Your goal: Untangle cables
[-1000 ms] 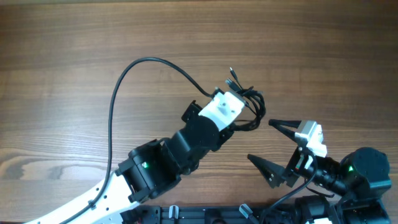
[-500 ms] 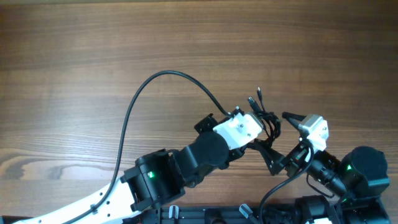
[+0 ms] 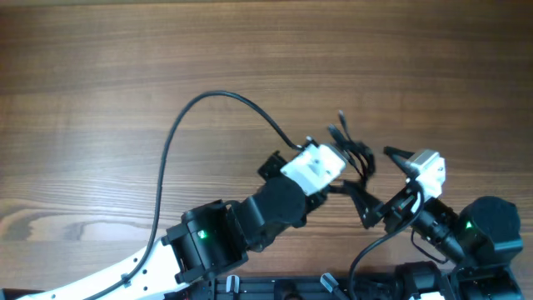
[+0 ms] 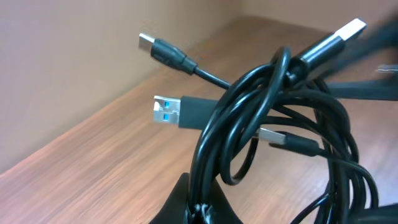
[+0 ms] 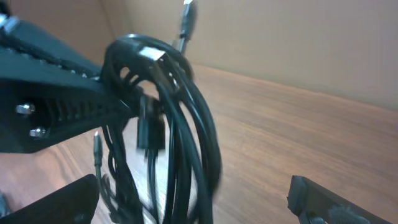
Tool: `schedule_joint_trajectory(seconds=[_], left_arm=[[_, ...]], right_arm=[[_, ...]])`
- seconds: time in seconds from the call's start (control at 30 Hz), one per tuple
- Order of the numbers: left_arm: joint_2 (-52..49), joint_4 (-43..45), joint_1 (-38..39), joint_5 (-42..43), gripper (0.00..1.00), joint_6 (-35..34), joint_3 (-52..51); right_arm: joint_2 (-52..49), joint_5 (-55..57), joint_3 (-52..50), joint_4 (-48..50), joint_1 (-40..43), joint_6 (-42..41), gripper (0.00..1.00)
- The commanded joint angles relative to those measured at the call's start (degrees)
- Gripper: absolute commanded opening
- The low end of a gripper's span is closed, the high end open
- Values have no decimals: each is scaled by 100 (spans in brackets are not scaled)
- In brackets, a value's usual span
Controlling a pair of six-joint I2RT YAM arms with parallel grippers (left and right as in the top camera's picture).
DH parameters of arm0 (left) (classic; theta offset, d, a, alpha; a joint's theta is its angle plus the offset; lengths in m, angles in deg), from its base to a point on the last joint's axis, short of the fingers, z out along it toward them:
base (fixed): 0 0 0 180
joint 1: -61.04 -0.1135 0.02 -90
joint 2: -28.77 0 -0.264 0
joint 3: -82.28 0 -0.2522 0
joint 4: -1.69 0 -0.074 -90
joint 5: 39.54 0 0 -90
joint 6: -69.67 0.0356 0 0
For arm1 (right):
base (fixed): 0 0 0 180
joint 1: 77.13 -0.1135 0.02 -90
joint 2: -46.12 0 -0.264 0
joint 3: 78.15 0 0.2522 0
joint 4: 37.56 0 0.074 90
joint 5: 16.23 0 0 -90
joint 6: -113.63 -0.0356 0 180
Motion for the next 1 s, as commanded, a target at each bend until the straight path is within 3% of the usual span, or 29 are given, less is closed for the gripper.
schedule_joint_trajectory(seconds=[0.0, 0.1, 0.3, 0.47, 0.7, 0.97], left_arm=[[13, 11, 17, -1364, 4, -527, 96], [11, 179, 17, -1364, 4, -525, 96], [11, 892, 17, -1165, 4, -459, 96], [11, 951, 17, -400, 4, -457, 96], [11, 1025, 35, 133, 4, -457, 96], [11, 1080, 35, 498, 4, -459, 96]], right_arm=[[-11, -544, 94, 146, -2, 144, 100], [-11, -1731, 94, 140, -2, 1438, 100], [-11, -1928, 94, 673, -2, 2575, 100], [-11, -1622, 94, 1423, -2, 2640, 100], [-11, -1357, 94, 1414, -2, 2697, 100], [-20, -332, 94, 1228, -2, 2699, 99]])
